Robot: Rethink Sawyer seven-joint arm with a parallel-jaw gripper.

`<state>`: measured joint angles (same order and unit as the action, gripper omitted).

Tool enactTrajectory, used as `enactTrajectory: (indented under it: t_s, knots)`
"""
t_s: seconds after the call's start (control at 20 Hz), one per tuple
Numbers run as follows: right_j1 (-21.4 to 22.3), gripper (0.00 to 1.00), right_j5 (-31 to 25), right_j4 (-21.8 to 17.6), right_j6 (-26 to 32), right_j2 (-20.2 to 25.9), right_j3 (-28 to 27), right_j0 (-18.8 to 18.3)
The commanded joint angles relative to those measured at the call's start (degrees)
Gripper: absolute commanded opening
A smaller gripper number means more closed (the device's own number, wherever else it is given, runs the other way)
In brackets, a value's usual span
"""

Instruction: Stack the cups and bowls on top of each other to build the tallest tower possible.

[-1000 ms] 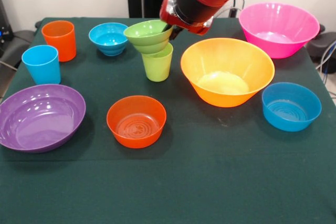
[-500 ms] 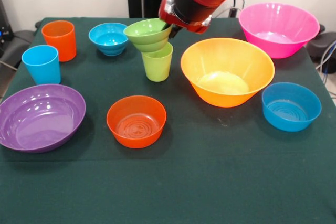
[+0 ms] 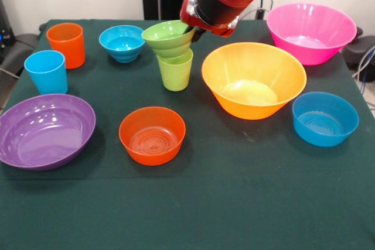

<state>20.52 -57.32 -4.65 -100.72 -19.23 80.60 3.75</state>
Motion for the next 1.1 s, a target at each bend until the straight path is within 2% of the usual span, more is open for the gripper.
enactTrajectory:
  t_s: [0.05,1.1]
  knots:
    - [-1.3,0.00,0.5,1.5,-4.1,8.0,3.2,-1.3]
    - [-1.5,0.00,3.5,-0.5,-5.6,6.5,2.8,-0.1]
